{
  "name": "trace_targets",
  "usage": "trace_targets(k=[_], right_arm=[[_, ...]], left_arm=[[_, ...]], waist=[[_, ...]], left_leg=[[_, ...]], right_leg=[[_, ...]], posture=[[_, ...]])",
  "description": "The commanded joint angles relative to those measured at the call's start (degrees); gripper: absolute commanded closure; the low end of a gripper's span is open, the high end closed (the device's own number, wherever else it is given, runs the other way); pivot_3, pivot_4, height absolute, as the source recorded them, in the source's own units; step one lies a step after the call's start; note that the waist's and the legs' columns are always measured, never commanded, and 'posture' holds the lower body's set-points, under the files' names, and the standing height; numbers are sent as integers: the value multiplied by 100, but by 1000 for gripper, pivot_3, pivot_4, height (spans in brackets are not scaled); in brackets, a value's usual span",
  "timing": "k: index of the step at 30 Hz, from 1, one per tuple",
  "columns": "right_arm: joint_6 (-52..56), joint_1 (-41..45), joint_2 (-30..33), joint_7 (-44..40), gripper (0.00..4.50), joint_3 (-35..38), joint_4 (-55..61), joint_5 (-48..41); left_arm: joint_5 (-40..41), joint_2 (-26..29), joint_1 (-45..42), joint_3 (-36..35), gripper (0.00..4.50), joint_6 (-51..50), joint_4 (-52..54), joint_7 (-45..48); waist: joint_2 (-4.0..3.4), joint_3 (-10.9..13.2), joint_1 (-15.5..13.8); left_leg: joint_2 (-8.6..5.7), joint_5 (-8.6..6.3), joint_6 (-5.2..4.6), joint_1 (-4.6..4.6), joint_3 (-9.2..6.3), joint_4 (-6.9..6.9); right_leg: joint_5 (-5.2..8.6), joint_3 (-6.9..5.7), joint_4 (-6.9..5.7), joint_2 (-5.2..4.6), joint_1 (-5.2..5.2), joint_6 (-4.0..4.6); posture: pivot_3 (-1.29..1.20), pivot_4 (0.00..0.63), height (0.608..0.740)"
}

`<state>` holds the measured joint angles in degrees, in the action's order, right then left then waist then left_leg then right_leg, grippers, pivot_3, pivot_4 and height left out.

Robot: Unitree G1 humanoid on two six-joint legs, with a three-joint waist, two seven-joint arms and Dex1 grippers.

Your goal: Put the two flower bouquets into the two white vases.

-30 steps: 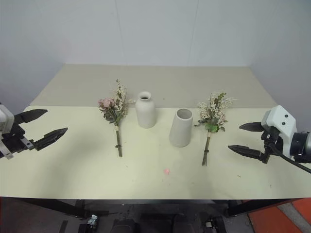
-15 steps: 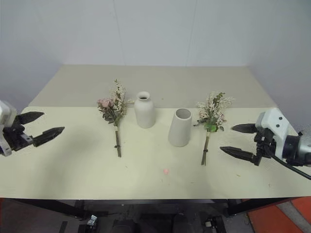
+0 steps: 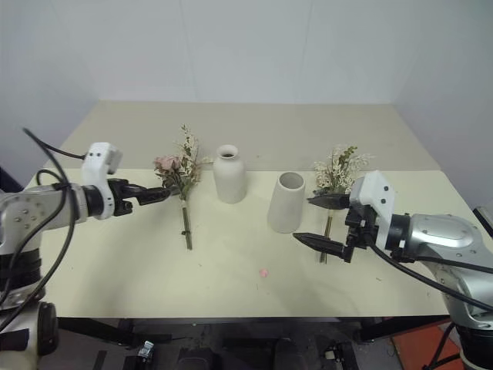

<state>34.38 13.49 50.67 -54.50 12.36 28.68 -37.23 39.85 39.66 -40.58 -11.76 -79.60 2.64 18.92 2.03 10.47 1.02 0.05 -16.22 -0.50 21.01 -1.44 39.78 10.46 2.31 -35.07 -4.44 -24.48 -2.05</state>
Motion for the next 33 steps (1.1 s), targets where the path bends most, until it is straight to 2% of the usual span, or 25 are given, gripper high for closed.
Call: trace_targets(k=[1,3,9,18,21,26,31,33], right_arm=[[-53,-29,-48,139,7,103,333,-85],[-59,-99,-41,150,7,124,350,-79],[-126,-149,-42,139,7,86,252,1],[-213,-209,-15,66,7,73,91,153],[-241,-227,-10,36,0,82,59,169],[-299,-197,26,-10,0,61,-20,261],[-299,-214,45,-31,0,96,-13,301],[-305,-227,27,-5,0,105,-1,324]], left_arm=[[-534,-300,-450,286,0,227,-626,-295],[-803,-597,-713,252,0,391,-1154,-538],[-1253,-1145,-1221,431,0,965,-2181,-414],[-1860,-1405,-1328,976,0,1653,-2960,-28],[-2066,-1514,-1368,1017,623,2118,-3342,77],[-2350,-1808,-1643,877,2279,2850,-4169,-50],[-2489,-1911,-1785,832,3950,3099,-4393,1],[-2486,-1922,-1748,710,4397,3226,-4384,-93]], waist=[[1,0,-26],[1,0,-35],[2,0,-39],[2,0,-18],[2,-1,-34],[5,-2,-69],[5,-2,-87],[5,-2,-86]], left_leg=[[-1,0,0,-1,-1,1],[-2,0,0,1,-1,2],[-7,0,0,9,-3,2],[-8,0,0,6,-1,3],[-9,0,0,4,-1,4],[-10,0,0,3,-2,5],[-11,0,0,6,-2,5],[-11,0,0,6,-2,6]], right_leg=[[0,-2,-1,0,2,0],[0,-3,1,-1,3,0],[-1,-5,6,-6,0,0],[-1,-1,2,-5,-1,-1],[-2,-2,2,-6,4,-1],[-2,-6,4,-7,10,-2],[-3,-6,5,-9,8,-4],[-3,-6,5,-9,9,-4]], posture=[[0,150,740],[0,150,740],[0,150,740],[0,150,740],[0,150,740],[0,150,740],[0,150,740],[0,150,740]])
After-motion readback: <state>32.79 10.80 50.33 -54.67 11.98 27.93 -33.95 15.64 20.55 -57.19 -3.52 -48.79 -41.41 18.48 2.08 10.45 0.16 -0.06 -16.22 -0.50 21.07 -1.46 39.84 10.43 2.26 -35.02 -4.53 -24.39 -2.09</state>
